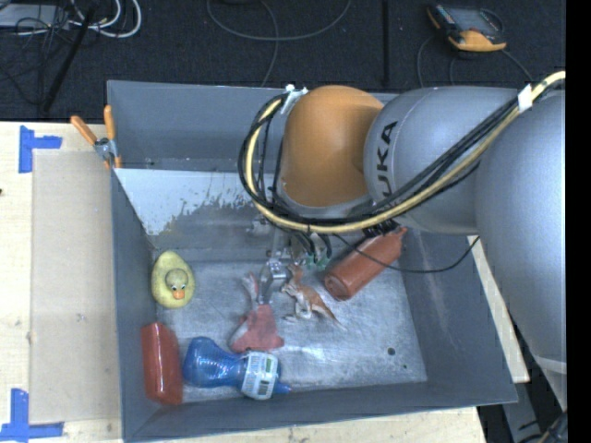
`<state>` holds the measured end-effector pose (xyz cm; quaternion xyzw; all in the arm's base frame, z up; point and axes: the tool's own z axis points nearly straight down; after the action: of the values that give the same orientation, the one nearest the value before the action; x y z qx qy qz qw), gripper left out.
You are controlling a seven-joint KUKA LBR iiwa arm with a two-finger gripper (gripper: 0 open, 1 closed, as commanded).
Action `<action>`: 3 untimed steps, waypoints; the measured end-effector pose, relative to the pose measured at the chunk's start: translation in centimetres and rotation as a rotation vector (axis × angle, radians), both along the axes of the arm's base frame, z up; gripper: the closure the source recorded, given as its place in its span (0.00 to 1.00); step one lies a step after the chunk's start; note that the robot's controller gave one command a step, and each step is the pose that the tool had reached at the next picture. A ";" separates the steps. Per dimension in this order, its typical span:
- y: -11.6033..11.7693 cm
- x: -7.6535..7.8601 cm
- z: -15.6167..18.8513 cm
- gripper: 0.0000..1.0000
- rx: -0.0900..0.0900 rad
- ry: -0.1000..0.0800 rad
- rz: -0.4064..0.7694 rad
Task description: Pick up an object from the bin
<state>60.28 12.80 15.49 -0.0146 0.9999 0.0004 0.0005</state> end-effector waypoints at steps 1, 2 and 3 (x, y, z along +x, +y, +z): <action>-1.7 -0.4 -2.9 0.00 0.001 -0.007 0.201; -0.3 -3.2 -7.9 0.00 -0.003 -0.004 0.466; -3.6 -1.6 -8.0 1.00 0.001 -0.013 0.648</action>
Offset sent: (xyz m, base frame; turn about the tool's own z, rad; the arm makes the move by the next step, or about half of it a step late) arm -0.0382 0.0044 -0.0849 -0.4741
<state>58.65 9.16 7.48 -0.3322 0.9432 0.0008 0.0066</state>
